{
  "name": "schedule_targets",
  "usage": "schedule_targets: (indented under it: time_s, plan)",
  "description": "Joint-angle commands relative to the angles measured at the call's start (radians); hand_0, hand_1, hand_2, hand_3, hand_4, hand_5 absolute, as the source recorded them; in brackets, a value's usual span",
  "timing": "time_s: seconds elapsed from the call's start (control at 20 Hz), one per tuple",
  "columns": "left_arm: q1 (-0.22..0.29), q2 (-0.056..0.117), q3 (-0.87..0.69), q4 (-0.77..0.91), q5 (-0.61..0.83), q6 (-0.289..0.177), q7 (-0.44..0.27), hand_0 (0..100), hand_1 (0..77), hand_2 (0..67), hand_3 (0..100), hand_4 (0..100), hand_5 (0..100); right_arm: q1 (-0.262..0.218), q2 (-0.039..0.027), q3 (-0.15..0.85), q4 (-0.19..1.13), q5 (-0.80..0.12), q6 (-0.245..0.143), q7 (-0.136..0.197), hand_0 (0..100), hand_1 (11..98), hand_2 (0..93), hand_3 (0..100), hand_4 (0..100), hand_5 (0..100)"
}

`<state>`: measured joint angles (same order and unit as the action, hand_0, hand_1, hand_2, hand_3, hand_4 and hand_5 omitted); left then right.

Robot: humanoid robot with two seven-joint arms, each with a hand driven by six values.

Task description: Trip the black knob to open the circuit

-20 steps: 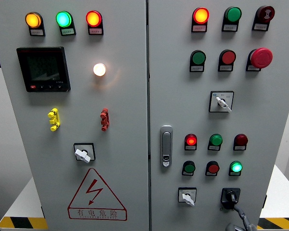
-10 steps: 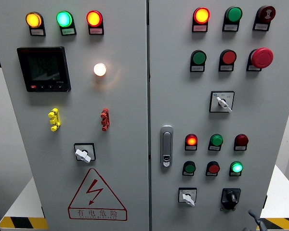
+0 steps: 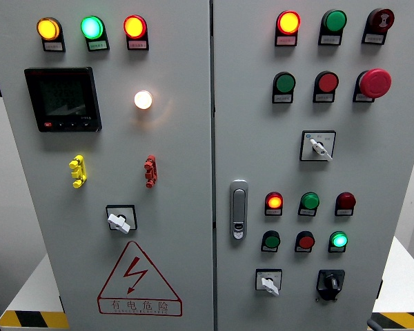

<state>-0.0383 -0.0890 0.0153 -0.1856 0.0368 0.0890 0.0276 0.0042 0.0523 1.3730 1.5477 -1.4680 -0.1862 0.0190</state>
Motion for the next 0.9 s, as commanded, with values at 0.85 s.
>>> schedule_targets:
  time_s: [0.85]
  plan:
    - [0.0, 0.0, 0.0, 0.0, 0.0, 0.0, 0.0, 0, 0.0, 19.4, 26, 10, 9, -0.009, 0.0136, -0.043, 0.029, -0.011, -0.001, -0.002, 90, 42.9, 4.4, 19, 11, 31]
